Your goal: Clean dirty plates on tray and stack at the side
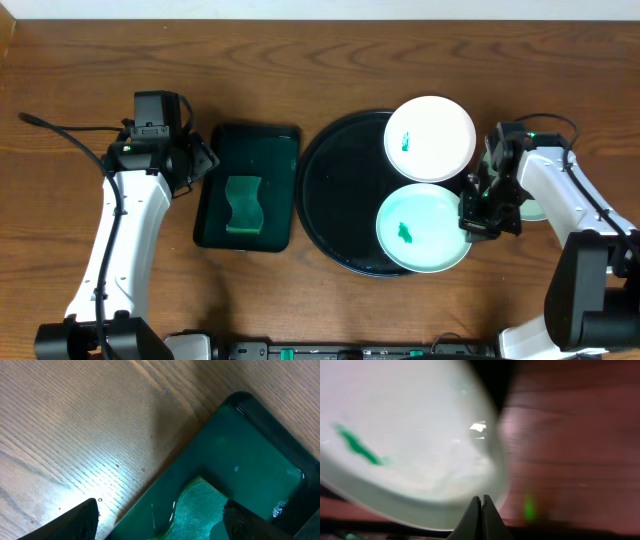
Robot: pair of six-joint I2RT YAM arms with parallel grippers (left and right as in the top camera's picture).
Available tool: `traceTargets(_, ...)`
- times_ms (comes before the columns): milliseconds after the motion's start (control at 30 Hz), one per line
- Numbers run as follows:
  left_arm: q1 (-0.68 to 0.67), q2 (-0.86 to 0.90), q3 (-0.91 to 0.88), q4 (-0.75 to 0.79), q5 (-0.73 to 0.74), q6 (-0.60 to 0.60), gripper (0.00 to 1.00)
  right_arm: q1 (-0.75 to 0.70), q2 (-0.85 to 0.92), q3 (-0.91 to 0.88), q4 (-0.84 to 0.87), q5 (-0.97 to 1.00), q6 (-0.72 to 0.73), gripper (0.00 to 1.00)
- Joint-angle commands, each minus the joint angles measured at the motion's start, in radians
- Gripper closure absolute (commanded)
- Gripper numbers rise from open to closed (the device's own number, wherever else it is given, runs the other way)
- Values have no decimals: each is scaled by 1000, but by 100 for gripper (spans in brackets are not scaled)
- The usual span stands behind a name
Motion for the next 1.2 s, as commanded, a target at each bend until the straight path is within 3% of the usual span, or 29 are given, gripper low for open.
traceTargets(0, 3, 2, 14, -2, -12, -1, 20, 26, -14, -1, 18, -129, -41, 99)
traceTargets(167, 3, 2, 14, -2, -12, -1, 20, 85, -14, -1, 81, -203, -35, 99)
traceTargets(333, 3, 2, 14, -2, -12, -1, 20, 109, -16, 11, 83, -199, -45, 84)
traceTargets(500, 3, 2, 14, -2, -12, -1, 20, 90, -34, 132, -68, -146, -45, 77)
traceTargets(733, 3, 2, 14, -2, -12, -1, 20, 90, -114, 220, -229, 121, 49, 65)
traceTargets(933, 3, 2, 14, -2, -12, -1, 20, 92, -135, 175, -227, 142, 109, 65)
traceTargets(1167, 3, 2, 14, -2, -12, -1, 20, 94, -135, 50, -102, 139, 159, 64)
